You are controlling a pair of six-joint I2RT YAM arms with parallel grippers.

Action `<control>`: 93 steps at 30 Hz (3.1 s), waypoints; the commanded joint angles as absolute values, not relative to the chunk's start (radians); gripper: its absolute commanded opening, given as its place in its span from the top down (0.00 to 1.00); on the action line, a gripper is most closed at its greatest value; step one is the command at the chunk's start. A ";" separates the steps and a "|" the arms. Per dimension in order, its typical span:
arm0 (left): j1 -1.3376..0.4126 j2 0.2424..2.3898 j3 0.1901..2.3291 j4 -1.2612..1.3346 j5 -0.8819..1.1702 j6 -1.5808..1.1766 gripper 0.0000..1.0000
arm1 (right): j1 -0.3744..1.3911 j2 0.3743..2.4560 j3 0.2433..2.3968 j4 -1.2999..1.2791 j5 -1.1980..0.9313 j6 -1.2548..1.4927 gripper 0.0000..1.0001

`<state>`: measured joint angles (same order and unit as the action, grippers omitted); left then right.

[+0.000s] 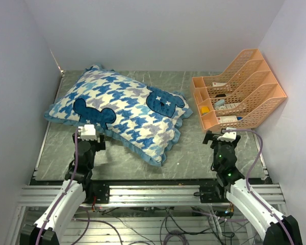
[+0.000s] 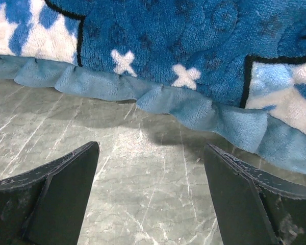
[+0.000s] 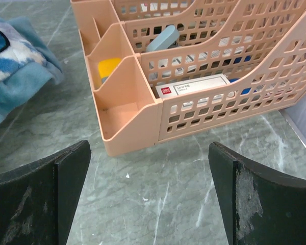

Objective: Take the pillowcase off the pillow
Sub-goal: Turn over the pillow with the pillowcase.

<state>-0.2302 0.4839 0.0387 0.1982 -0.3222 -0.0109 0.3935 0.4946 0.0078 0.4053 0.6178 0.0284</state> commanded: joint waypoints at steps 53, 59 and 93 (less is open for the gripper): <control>0.272 1.285 0.824 -0.375 0.064 0.610 0.05 | 1.056 1.415 0.683 0.310 0.550 0.243 0.00; 0.271 1.387 0.832 -0.327 0.087 0.603 0.06 | 1.209 1.520 0.645 0.187 0.662 0.372 0.00; 0.255 1.399 0.820 -0.330 0.141 0.636 0.16 | 1.204 1.654 0.621 0.287 0.488 0.505 0.31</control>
<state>0.2581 1.3914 0.8253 -0.3626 0.1204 0.6392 1.2198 1.6230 0.5934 0.3214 0.5301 0.5354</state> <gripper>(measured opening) 0.897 0.773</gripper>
